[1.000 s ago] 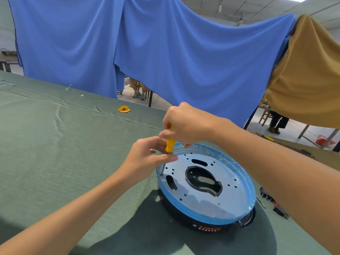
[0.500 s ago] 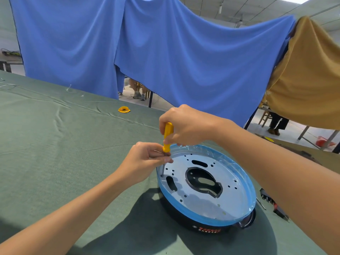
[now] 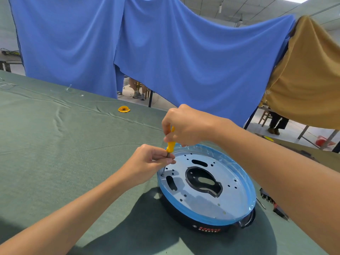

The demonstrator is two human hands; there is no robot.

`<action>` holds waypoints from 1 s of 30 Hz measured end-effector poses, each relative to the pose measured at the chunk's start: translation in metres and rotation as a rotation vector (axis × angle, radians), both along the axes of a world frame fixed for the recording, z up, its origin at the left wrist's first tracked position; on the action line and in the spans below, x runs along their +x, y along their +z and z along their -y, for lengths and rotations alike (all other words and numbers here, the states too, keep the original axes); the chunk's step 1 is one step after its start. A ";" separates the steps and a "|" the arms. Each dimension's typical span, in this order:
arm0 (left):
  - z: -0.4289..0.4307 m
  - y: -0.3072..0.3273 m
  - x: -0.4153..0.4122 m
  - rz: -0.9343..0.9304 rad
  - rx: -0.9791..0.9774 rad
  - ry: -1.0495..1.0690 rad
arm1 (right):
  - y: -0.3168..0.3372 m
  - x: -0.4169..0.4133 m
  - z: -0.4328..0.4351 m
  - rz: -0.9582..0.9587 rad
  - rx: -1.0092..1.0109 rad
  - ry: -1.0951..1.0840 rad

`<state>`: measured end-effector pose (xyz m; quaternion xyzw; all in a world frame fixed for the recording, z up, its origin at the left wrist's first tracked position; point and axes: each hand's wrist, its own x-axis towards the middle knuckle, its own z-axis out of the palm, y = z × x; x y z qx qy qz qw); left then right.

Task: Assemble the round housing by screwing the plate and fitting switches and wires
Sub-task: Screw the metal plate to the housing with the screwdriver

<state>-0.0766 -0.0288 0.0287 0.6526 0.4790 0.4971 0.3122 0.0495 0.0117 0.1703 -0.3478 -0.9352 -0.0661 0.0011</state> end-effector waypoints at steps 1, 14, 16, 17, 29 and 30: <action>0.000 0.000 0.001 -0.005 0.023 0.046 | -0.002 0.000 -0.001 0.017 0.026 -0.012; -0.002 -0.006 0.000 -0.005 0.061 0.098 | -0.011 -0.001 -0.005 0.031 0.031 -0.034; -0.003 -0.007 0.000 -0.013 0.091 0.148 | -0.013 -0.003 -0.006 0.026 0.034 -0.057; -0.003 -0.008 0.000 -0.025 0.099 0.149 | -0.012 -0.003 -0.006 0.042 0.025 -0.055; 0.000 -0.023 -0.010 0.059 0.071 0.110 | -0.014 -0.006 0.000 0.016 0.097 -0.084; 0.001 -0.027 -0.010 0.113 0.037 0.105 | -0.015 -0.006 0.000 0.029 0.112 -0.119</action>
